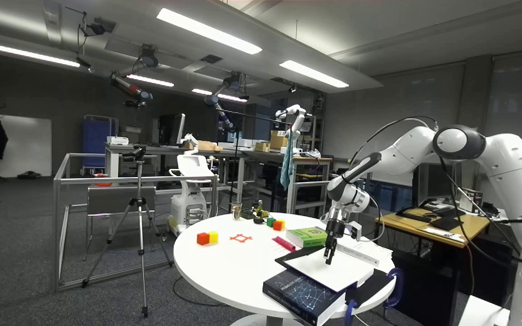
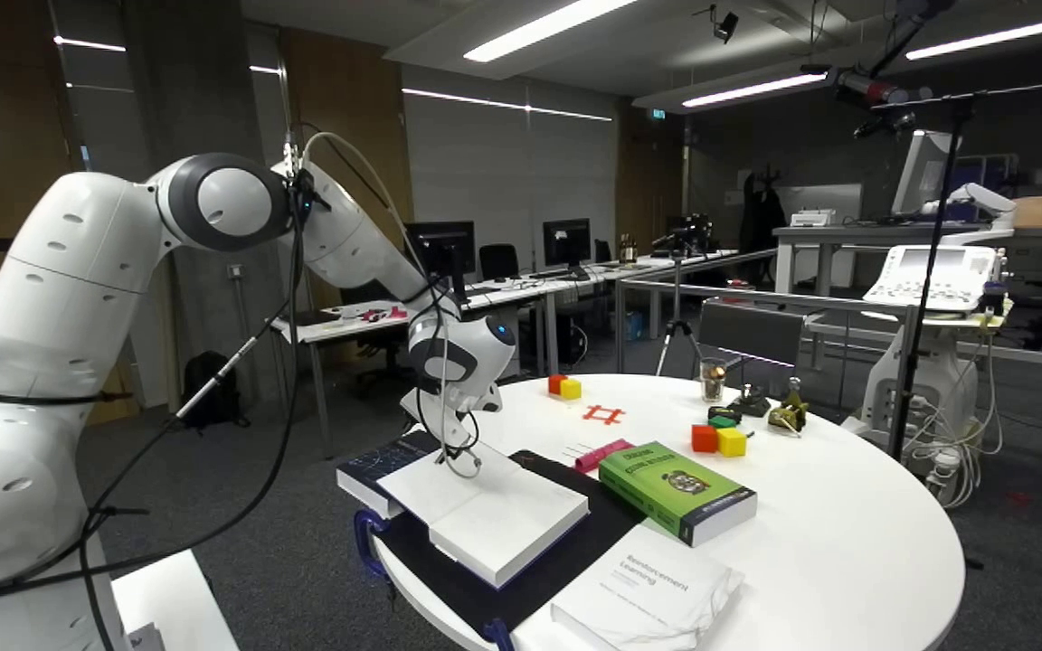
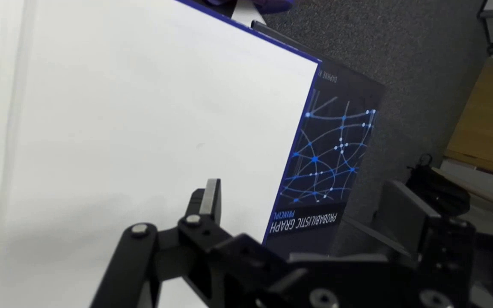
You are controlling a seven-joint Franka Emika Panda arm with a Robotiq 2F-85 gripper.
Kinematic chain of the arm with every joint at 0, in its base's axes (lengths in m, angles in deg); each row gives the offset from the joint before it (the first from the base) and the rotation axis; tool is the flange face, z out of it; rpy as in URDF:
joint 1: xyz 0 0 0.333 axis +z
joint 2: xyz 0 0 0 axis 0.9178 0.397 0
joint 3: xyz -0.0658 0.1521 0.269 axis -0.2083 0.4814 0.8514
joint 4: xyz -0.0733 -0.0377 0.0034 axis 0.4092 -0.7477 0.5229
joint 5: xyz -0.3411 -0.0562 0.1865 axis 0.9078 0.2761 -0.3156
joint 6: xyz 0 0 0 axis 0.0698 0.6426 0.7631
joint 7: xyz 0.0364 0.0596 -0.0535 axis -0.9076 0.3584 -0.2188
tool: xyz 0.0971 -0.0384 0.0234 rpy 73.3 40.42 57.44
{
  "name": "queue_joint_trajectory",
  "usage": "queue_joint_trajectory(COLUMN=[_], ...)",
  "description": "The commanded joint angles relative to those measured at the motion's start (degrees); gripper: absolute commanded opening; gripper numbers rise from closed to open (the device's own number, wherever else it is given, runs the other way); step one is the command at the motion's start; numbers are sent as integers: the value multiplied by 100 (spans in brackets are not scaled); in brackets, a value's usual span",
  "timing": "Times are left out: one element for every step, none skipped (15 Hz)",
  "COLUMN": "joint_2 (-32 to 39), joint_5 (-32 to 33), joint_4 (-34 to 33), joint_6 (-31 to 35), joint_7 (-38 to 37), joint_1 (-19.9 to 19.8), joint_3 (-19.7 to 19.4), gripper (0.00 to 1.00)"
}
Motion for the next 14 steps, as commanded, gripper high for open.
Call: queue_joint_trajectory(joint_2=[-576, -676, -774, -874, -973, -1075, -1169, -1266, -1352, -1426, -1500, -1586, -1672, -1747], joint_5=[127, 139, 139, 150, 159, 179, 210, 232, 257, 328, 441, 605, 793, 1047], joint_4=[280, 269, 262, 253, 231, 207, 183, 168, 123, 83, 61, 54, 89, 87], joint_6=[360, 414, 499, 532, 572, 603, 611, 654, 664, 696, 747, 831, 1019, 1099], joint_7=[-196, -240, -341, -433, -519, -634, -749, -836, -911, -1004, -1115, -1223, -1390, -1570], joint_1=[-17, -35, -47, -63, -83, -109, -129, -149, -195, -222, -236, -253, -251, -266], joint_3=[-2, -21, -51, -80, -115, -163, -219, -273, -329, -396, -476, -551, -623, -694], gripper=[100, 100, 100, 100, 100, 100, 100, 100, 100, 100, 100, 100, 100, 100])
